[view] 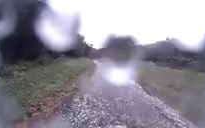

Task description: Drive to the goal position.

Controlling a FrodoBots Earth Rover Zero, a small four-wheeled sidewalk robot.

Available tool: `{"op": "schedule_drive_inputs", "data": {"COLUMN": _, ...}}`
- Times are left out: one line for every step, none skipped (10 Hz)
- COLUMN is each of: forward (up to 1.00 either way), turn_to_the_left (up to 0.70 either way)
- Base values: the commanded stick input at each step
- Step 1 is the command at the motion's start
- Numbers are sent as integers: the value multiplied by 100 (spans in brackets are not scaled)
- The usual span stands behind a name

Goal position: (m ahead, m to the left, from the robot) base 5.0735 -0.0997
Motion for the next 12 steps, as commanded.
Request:
{"op": "schedule_drive_inputs", "data": {"forward": 70, "turn_to_the_left": 0}}
{"op": "schedule_drive_inputs", "data": {"forward": 70, "turn_to_the_left": 0}}
{"op": "schedule_drive_inputs", "data": {"forward": 70, "turn_to_the_left": 0}}
{"op": "schedule_drive_inputs", "data": {"forward": 70, "turn_to_the_left": 0}}
{"op": "schedule_drive_inputs", "data": {"forward": 70, "turn_to_the_left": 0}}
{"op": "schedule_drive_inputs", "data": {"forward": 70, "turn_to_the_left": 0}}
{"op": "schedule_drive_inputs", "data": {"forward": 70, "turn_to_the_left": 0}}
{"op": "schedule_drive_inputs", "data": {"forward": 70, "turn_to_the_left": 0}}
{"op": "schedule_drive_inputs", "data": {"forward": 70, "turn_to_the_left": 0}}
{"op": "schedule_drive_inputs", "data": {"forward": 70, "turn_to_the_left": 0}}
{"op": "schedule_drive_inputs", "data": {"forward": 70, "turn_to_the_left": 0}}
{"op": "schedule_drive_inputs", "data": {"forward": 70, "turn_to_the_left": 0}}
